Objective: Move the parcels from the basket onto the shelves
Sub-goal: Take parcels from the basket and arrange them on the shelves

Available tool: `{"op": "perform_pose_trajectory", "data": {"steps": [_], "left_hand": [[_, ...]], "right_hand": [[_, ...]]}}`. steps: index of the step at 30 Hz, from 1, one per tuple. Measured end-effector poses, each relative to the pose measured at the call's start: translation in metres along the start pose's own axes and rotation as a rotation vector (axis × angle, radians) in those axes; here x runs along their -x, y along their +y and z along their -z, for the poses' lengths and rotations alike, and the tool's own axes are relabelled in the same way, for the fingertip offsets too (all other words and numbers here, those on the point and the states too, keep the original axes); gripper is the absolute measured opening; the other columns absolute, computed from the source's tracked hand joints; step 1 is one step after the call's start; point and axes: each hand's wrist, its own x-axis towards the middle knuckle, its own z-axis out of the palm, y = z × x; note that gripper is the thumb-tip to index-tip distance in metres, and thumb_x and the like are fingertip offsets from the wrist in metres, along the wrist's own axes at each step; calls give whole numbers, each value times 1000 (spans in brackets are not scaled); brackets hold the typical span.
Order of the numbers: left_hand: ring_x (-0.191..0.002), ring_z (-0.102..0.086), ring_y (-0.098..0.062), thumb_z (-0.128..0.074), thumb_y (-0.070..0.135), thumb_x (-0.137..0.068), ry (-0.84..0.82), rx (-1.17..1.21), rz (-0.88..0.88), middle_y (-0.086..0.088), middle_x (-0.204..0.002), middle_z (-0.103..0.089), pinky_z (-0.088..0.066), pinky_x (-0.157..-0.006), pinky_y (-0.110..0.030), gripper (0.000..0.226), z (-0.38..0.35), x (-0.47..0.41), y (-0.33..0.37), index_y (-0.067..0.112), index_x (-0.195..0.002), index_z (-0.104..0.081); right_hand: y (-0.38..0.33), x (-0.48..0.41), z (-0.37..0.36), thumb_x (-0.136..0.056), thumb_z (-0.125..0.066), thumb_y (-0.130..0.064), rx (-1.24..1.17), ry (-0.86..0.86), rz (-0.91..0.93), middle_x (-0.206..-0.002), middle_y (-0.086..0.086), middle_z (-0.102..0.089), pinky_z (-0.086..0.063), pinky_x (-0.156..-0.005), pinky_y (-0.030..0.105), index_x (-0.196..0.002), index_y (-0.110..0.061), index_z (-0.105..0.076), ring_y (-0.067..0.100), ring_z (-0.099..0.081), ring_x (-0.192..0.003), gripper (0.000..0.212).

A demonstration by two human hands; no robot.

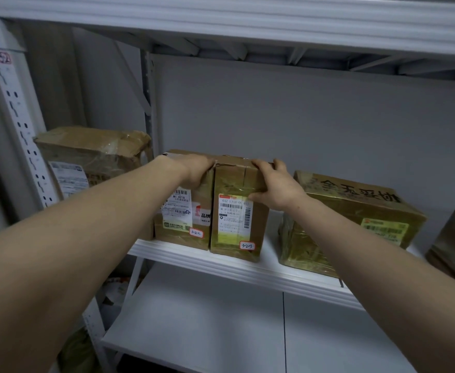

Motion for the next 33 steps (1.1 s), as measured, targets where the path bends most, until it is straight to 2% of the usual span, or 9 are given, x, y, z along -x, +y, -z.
{"op": "perform_pose_trajectory", "data": {"steps": [6, 9, 12, 15, 19, 22, 28, 30, 33], "left_hand": [[-124, -47, -26, -66, 2, -80, 15, 25, 33, -8, -137, -48, -42, -103, -38, 70, 2, 4, 2, 15, -142, -35], [-127, -45, -26, -69, 4, -78, 40, 24, 50, -8, -140, -45, -41, -102, -35, 77, 6, 14, 2, 13, -145, -31], [-124, -47, -26, -68, 7, -80, 87, 32, 66, -9, -137, -47, -41, -101, -35, 70, 8, 29, 0, 12, -142, -36], [-130, -42, -27, -65, 10, -81, 148, 17, 89, -10, -144, -42, -37, -107, -36, 73, 6, 53, -8, 14, -146, -31], [-133, -39, -27, -64, 13, -82, 194, 23, 141, -11, -146, -40, -34, -109, -35, 72, -9, 107, -25, 13, -146, -33], [-125, -45, -29, -61, 16, -83, 155, 30, 301, -12, -136, -46, -39, -101, -33, 62, -34, 165, -41, 11, -141, -41], [-126, -45, -30, -61, 21, -86, -106, 109, 731, -15, -140, -41, -39, -101, -33, 62, -107, 318, -64, 10, -143, -38], [-127, -43, -32, -59, 21, -88, -186, 172, 866, -15, -142, -38, -39, -101, -35, 63, -133, 375, -68, 9, -145, -34], [-123, -46, -32, -56, 26, -90, -231, 271, 1053, -15, -140, -41, -42, -93, -34, 57, -165, 462, -73, 10, -142, -37]], "right_hand": [[-5, 2, -3, -74, -79, -41, 39, 109, -58, -159, 9, -5, -32, -110, 48, -151, -31, -14, 32, -13, -146, 101], [-13, 7, -2, -75, -77, -44, 94, 185, -20, -160, 10, 1, -15, -117, 46, -152, -28, -13, 33, -2, -147, 101], [-26, 12, -5, -78, -72, -48, 200, 251, 100, -160, 12, 7, 8, -116, 43, -152, -26, -12, 31, 9, -147, 98], [-47, 17, -14, -81, -70, -45, 208, 288, 255, -159, 14, 1, 11, -116, 42, -151, -23, -15, 28, 5, -147, 92], [-88, 28, -44, -80, -70, -40, 118, 246, 439, -156, 14, -15, 7, -117, 39, -149, -19, -26, 30, -11, -145, 84], [-126, 45, -82, -78, -73, -32, 2, 135, 570, -154, 15, -22, -2, -117, 38, -147, -16, -32, 32, -18, -143, 82], [-205, 116, -169, -83, -70, -33, -129, -314, 747, -148, 12, -30, -32, -109, 39, -148, -13, -28, 30, -33, -135, 80], [-232, 146, -195, -86, -67, -34, -135, -484, 791, -149, 10, -28, -34, -107, 38, -149, -15, -24, 29, -34, -135, 79], [-277, 194, -230, -87, -66, -35, -116, -620, 873, -152, 10, -24, -34, -109, 37, -150, -16, -23, 28, -32, -137, 79]]}}
